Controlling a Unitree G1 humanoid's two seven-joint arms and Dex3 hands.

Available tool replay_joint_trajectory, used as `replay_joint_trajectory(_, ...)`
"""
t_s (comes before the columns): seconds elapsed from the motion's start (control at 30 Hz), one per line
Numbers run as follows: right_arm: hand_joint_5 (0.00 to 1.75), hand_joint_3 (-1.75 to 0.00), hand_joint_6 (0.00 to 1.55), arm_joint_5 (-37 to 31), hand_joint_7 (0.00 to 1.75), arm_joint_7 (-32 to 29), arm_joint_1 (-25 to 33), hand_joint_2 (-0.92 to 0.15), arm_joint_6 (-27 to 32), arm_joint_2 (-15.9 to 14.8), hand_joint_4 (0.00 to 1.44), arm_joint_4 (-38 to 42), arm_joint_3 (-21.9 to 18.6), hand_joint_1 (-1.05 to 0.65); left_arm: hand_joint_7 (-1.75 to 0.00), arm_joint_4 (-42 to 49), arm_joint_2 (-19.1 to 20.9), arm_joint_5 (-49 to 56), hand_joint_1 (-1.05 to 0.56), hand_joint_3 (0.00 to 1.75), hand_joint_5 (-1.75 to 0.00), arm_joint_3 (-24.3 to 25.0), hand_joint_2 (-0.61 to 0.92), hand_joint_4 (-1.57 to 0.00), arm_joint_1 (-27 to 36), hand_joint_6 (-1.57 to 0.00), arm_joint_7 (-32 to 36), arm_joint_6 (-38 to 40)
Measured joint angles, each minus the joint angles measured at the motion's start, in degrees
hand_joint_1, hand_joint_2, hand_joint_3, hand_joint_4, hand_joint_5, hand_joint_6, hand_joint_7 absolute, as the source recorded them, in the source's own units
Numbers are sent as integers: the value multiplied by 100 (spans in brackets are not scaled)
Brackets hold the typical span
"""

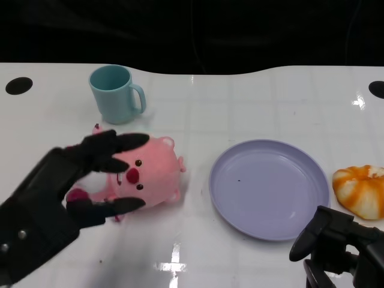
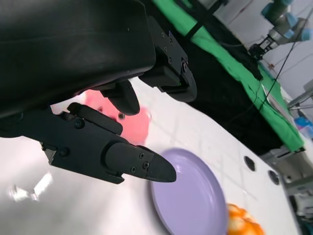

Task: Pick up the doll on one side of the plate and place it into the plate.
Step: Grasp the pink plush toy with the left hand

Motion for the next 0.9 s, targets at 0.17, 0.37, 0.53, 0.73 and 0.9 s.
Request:
replay_joint_trajectory(0.17, 175, -119, 49, 0, 151, -1, -9, -54, 2, 0, 67, 2, -1, -18, -5, 377, 264, 1108, -61, 2, -67, -218, 92, -7, -270, -32, 51, -330)
replay_joint_trajectory(0.37, 175, -118, 49, -3, 151, -6, -8, -54, 2, 0, 67, 8, -1, -19, -1, 766, 474, 2350, -64, 1, -53, -463, 91, -1, -636, -28, 177, -419)
replay_joint_trajectory(0.53, 175, -117, 50, -17, 150, -13, -7, -54, 3, 0, 66, 11, -1, -20, -1, 1014, 651, 3222, -66, 0, -39, -698, 91, 0, -1070, -25, 23, -154)
replay_joint_trajectory(0.73, 175, -116, 50, -3, 149, -17, 2, -54, 23, 0, 66, -1, -5, -20, 0, 1492, 718, 3768, -68, 0, -35, -975, 91, 0, -1472, -23, -120, -90)
replay_joint_trajectory(0.9, 175, -116, 50, -10, 149, -22, 13, -55, 37, -3, 66, -14, -7, -21, 0, 2114, 714, 3892, -69, 0, -33, -1189, 89, 0, -1835, -23, -160, -117)
